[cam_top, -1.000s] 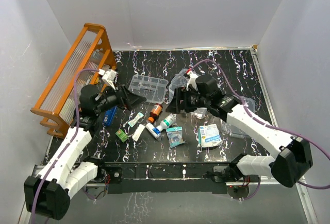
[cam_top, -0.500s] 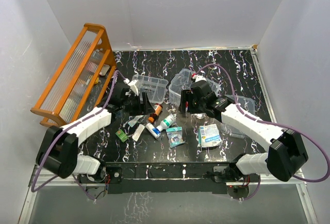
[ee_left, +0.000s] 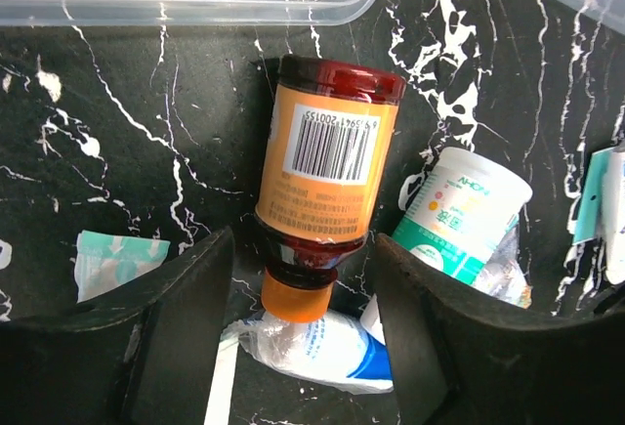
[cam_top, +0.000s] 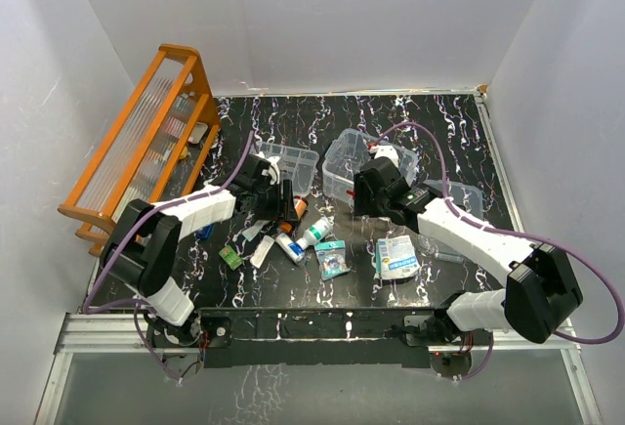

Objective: Organize the medicine kit

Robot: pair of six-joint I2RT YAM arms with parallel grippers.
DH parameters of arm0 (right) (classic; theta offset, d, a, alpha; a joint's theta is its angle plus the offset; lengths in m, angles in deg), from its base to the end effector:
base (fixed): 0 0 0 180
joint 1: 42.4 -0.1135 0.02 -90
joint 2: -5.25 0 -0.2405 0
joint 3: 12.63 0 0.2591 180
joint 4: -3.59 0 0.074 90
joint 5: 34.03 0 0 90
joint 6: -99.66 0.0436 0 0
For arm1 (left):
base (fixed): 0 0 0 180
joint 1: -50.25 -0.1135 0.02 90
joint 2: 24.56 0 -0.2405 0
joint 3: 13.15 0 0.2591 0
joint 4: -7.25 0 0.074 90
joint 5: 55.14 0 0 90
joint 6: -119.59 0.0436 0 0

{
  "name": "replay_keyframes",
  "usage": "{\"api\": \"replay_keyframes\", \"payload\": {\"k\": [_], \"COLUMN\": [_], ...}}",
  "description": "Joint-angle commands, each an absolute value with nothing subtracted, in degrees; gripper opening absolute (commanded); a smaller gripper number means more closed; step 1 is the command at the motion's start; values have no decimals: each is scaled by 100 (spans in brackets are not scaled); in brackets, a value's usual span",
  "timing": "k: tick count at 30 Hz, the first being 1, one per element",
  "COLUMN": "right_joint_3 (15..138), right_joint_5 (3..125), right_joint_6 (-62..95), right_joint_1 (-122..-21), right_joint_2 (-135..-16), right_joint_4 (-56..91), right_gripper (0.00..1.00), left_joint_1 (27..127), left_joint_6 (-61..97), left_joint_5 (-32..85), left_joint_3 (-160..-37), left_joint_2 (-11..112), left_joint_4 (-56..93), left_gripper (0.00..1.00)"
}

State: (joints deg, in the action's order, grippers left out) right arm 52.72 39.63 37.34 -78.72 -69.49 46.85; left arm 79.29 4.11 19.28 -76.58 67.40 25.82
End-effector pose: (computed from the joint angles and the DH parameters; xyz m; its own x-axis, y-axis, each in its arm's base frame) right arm 0.2350 0.1575 0.2112 -0.7673 -0.0108 -0.6411 -0.0840 0.9929 0.0838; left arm 0.2870 -0.1728 0.1451 -0.8481 -0.0031 -0.5299 0.2909 0.8331 -0.4705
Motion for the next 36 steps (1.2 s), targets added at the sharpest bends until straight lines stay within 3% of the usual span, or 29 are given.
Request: {"api": "replay_keyframes", "payload": {"k": [1,7,11,20,29,36], "right_joint_3": [5329,5191,5130,4883,4779,5537], "right_joint_5": [4439,5858,6041,6742,7091,7992], "right_joint_6": [3242,2795,2786,2712,2938,3250], "right_joint_1": [-7875,-7875,-7879,-7870,-7876,-7876], "right_joint_2": [-6771,-6567,-6480,-6148,-5559,-5762], "right_joint_4": [4268,3653,3406,2888,2658,3737], "right_gripper": [56,58,59,64,69,70], "left_joint_1": [8028,8088,8198,8246,8256,8262], "left_joint_6": [728,943,1051,1725,2541,3522], "left_joint_5": [2257,2347,2401,2048,1702,1571], "left_joint_3": [-8023,-8191,-8191,-8344,-8529,-8891], "left_joint_2": [6838,7095,7183,6871,6238,5798], "left_joint_4": [2927,3119,3084,3280,3664,4280], "left_gripper": [53,45,45,32,31,32]}}
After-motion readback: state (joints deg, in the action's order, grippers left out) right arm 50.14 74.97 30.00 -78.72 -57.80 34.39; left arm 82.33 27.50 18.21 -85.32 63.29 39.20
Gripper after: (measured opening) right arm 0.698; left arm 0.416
